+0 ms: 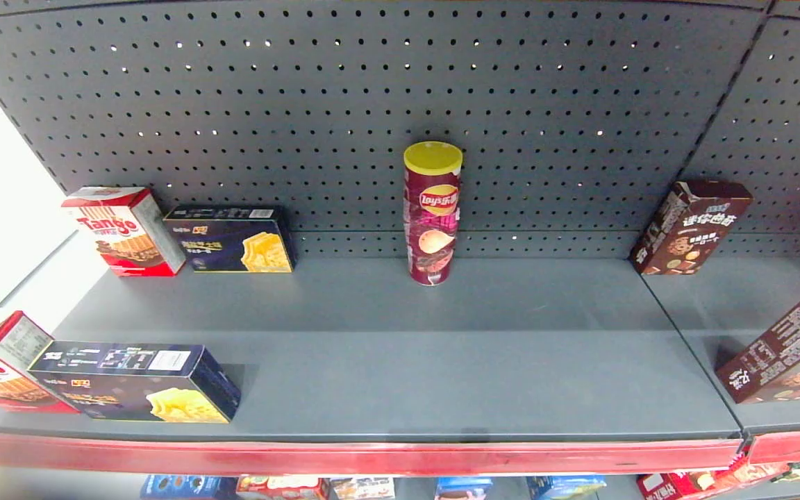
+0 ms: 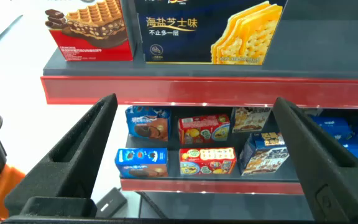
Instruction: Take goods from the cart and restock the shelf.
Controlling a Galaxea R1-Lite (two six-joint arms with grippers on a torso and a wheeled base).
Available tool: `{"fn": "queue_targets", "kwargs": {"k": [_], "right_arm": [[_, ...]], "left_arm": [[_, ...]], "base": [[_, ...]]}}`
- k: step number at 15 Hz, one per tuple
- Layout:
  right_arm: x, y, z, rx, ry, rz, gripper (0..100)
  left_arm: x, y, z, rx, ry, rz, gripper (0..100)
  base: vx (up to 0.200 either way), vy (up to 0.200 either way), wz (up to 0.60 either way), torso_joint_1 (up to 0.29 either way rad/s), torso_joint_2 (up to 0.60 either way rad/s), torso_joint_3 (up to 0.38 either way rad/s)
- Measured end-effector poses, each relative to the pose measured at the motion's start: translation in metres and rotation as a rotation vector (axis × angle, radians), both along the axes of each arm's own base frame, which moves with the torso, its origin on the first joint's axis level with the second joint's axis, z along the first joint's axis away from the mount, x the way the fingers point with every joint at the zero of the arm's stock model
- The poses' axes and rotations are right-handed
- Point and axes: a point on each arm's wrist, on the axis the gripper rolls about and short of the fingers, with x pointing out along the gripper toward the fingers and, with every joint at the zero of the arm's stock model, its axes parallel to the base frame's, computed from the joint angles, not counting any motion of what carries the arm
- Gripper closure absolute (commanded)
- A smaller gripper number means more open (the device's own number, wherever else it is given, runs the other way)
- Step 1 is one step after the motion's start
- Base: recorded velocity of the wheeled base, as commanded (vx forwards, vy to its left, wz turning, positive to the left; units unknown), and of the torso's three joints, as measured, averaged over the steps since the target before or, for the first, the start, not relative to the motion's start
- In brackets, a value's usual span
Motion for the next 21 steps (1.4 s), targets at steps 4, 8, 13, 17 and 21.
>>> {"fn": "queue_targets", "kwargs": {"k": [4, 8, 13, 17, 21], "right_arm": [[0.0000, 0.0000, 0.0000, 0.000, 0.000, 0.000, 0], [0.0000, 0.0000, 0.0000, 0.000, 0.000, 0.000, 0], [0.0000, 0.0000, 0.0000, 0.000, 0.000, 0.000, 0], [0.0000, 0.0000, 0.0000, -0.001, 0.000, 0.000, 0], [0.0000, 0.0000, 0.0000, -0.001, 0.000, 0.000, 0]], "left_arm": [[0.0000, 0.0000, 0.0000, -0.001, 0.000, 0.001, 0], [0.0000, 0.0000, -0.0002, -0.003, 0.002, 0.002, 0], [-0.0001, 0.0000, -0.0001, -0.003, 0.004, 0.001, 0], [-0.0001, 0.0000, -0.0001, -0.002, 0.004, 0.001, 0], [-0.0001, 0.0000, 0.0000, -0.001, 0.003, 0.000, 0]], "base": [[0.000, 0.000, 0.00, 0.000, 0.00, 0.000], [0.000, 0.000, 0.00, 0.000, 0.00, 0.000], [0.000, 0.000, 0.00, 0.000, 0.00, 0.000], [0.000, 0.000, 0.00, 0.000, 0.00, 0.000], [0.000, 0.000, 0.15, 0.002, 0.00, 0.001]]}}
